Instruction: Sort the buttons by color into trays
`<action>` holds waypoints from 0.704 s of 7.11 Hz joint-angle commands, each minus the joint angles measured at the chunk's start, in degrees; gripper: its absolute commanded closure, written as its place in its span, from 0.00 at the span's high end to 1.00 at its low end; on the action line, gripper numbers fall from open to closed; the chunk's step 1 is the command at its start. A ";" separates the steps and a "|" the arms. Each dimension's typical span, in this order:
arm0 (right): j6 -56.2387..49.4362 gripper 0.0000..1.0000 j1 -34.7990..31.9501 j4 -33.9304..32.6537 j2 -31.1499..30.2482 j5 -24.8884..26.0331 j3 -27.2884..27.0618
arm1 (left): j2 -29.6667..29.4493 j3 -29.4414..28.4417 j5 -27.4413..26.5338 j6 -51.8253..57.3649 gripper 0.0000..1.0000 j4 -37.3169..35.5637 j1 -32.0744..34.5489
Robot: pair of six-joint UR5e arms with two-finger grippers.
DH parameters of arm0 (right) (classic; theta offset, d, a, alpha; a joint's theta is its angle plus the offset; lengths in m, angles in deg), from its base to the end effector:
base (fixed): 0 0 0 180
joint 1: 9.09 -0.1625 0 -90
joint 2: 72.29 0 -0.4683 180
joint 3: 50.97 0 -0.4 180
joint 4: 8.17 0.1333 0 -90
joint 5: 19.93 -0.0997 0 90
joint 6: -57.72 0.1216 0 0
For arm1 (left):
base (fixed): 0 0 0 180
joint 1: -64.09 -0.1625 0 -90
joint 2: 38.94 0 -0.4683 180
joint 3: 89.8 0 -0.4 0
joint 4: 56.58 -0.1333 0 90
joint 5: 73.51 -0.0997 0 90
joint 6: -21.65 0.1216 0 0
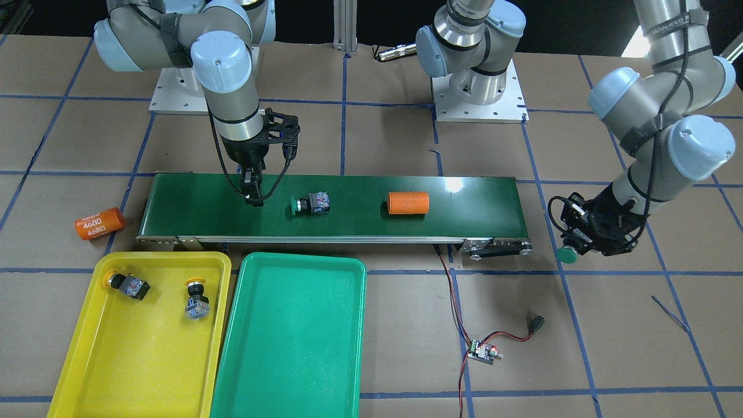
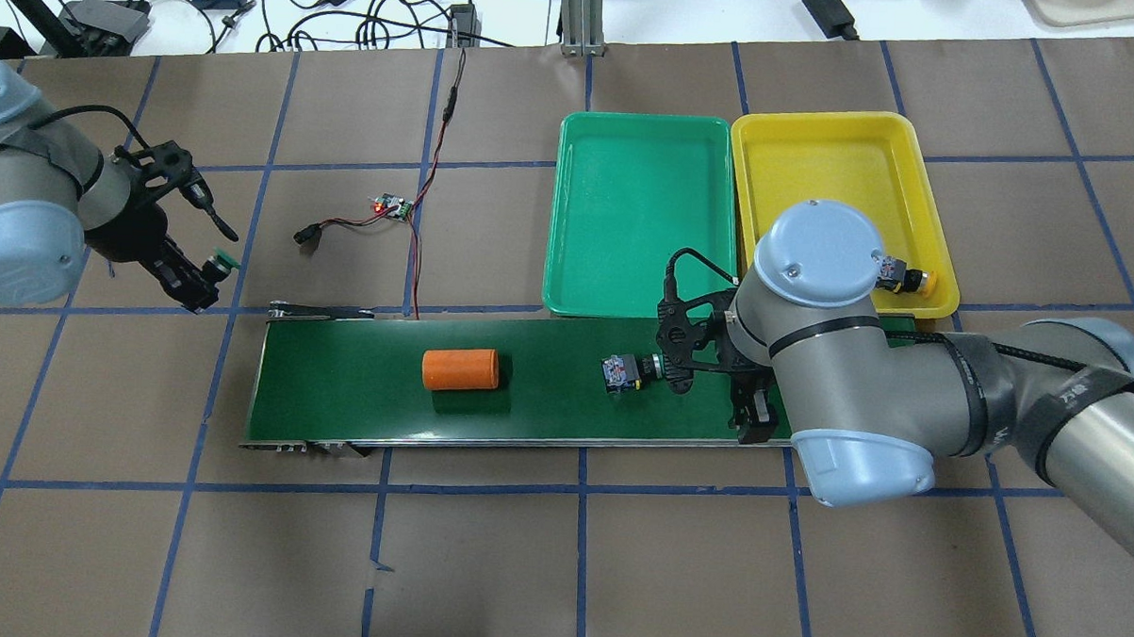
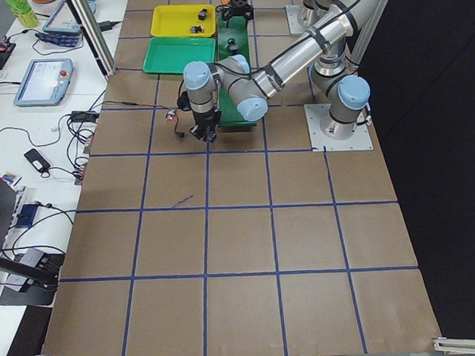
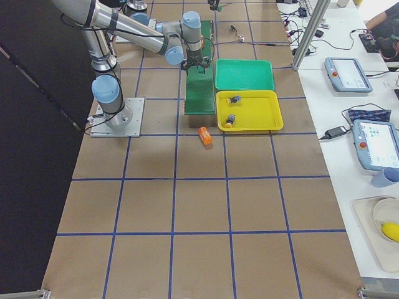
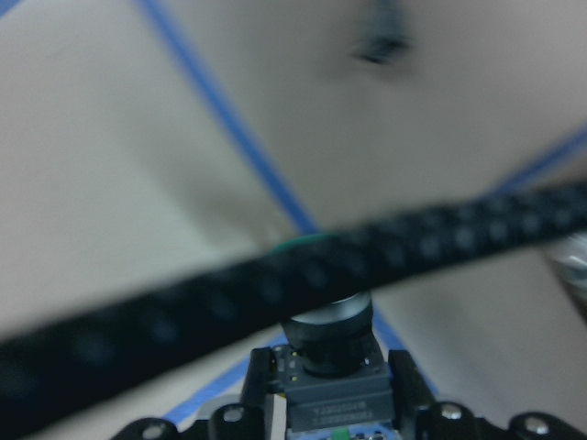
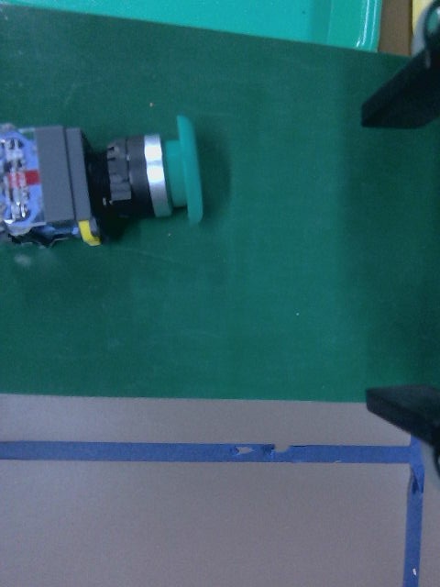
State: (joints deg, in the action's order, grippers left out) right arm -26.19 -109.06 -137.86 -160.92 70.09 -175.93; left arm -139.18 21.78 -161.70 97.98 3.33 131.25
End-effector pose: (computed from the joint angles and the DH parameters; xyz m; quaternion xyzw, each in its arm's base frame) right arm 0.2074 -0.4104 0.2781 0.7303 -0.6825 0.0233 0.0178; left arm 0.0751 -0.5316 0.2879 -0.4497 -0.8929 0.0022 0.0217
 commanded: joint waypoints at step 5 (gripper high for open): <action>0.24 1.00 -1.79 -2.23 6.19 4.11 4.81 | 10.51 10.93 -1.71 22.86 0.00 -1.20 18.80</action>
State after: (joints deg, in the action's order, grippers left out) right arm -25.99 -110.01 -140.16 -155.85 73.69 -172.28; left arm -129.01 31.38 -162.91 116.65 2.24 148.98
